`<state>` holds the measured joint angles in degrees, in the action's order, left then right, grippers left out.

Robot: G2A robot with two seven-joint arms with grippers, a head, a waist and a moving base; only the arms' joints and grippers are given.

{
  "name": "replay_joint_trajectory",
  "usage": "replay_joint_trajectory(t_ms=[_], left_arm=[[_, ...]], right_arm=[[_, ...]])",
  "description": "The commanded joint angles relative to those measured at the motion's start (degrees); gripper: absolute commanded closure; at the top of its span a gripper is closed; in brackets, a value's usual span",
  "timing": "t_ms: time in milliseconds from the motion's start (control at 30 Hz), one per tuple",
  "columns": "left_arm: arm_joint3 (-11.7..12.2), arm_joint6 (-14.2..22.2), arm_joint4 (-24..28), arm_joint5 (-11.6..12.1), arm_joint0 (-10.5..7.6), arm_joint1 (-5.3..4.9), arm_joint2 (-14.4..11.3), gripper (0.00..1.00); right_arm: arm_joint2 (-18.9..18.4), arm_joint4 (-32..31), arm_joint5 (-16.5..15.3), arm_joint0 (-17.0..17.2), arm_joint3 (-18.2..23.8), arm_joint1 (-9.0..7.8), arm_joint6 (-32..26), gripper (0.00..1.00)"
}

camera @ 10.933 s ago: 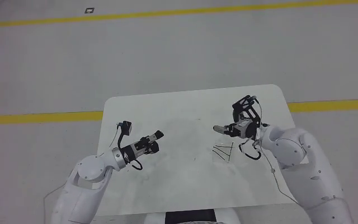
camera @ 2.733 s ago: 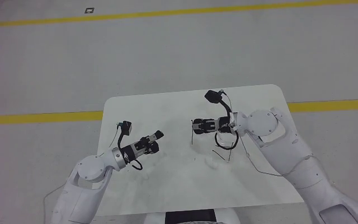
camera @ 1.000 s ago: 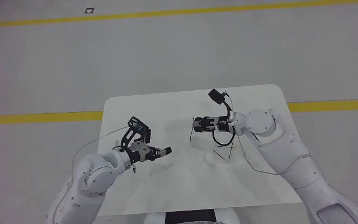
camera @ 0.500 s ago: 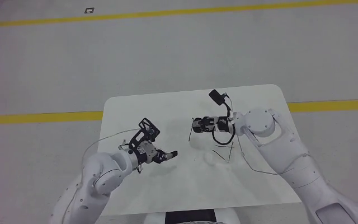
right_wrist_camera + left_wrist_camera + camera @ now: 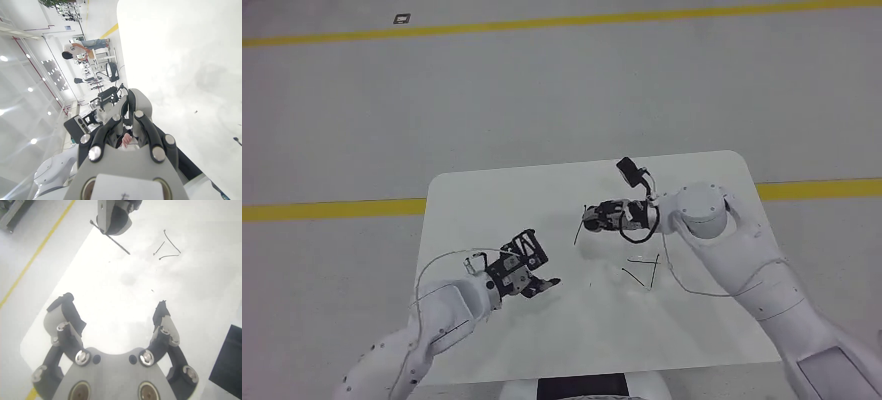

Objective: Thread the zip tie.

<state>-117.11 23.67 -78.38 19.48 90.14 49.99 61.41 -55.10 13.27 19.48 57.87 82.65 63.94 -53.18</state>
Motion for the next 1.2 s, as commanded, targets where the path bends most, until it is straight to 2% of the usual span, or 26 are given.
replay_joint_trajectory(t_ms=[0,233,300,367,467,500,633,733,900,933,1000,1167], left_arm=[[0.0,0.1,-0.1,0.0,-0.03,-0.11,-0.2,0.0],[0.0,0.1,-0.1,0.0,-0.03,-0.11,-0.2,0.0],[0.5,-1.6,-1.9,0.0,-0.59,-0.22,-1.6,0.0],[1.4,-3.1,-6.6,0.0,-1.86,-0.41,-2.0,0.0],[2.6,-6.8,-11.6,-0.3,-2.57,-0.52,-2.1,0.0],[3.1,-7.3,-11.6,-0.8,-2.83,-0.59,-1.9,0.0],[4.3,-10.7,-11.6,0.0,-5.69,-1.72,-2.8,0.0],[5.7,-13.2,-11.6,-0.3,-8.39,-3.08,-5.2,0.0],[8.4,-15.6,-11.6,-2.3,-13.85,-5.32,-11.9,0.0],[8.9,-16.4,-11.6,-3.0,-15.36,-5.77,-14.1,0.0],[9.6,-16.9,-11.6,-4.1,-17.29,-6.29,-16.7,0.0],[9.6,-16.9,-11.6,-4.1,-17.29,-6.29,-16.7,0.0]], right_arm=[[0.3,0.4,0.0,-0.3,-0.3,0.05,0.3,1.0],[0.3,0.4,0.0,-0.3,-0.3,0.05,0.3,1.0],[0.4,0.3,-0.3,0.2,-0.1,0.09,1.1,1.0],[0.4,0.9,0.0,0.6,-0.1,0.19,2.3,1.0],[0.4,2.5,0.0,0.5,-0.9,0.29,3.0,1.0],[0.5,2.6,0.0,0.3,-0.9,0.31,3.1,1.0],[1.2,4.2,0.0,-0.1,-2.5,0.4,4.2,1.0],[2.2,5.8,0.0,-0.8,-4.2,0.52,4.8,1.0],[4.3,8.0,0.0,-2.2,-6.3,0.64,6.5,1.0],[4.8,8.7,0.0,-2.5,-6.5,0.66,7.0,1.0],[5.5,9.2,0.0,-3.0,-6.3,0.66,7.7,1.0],[5.5,9.2,0.0,-3.0,-6.3,0.66,7.7,1.0]])
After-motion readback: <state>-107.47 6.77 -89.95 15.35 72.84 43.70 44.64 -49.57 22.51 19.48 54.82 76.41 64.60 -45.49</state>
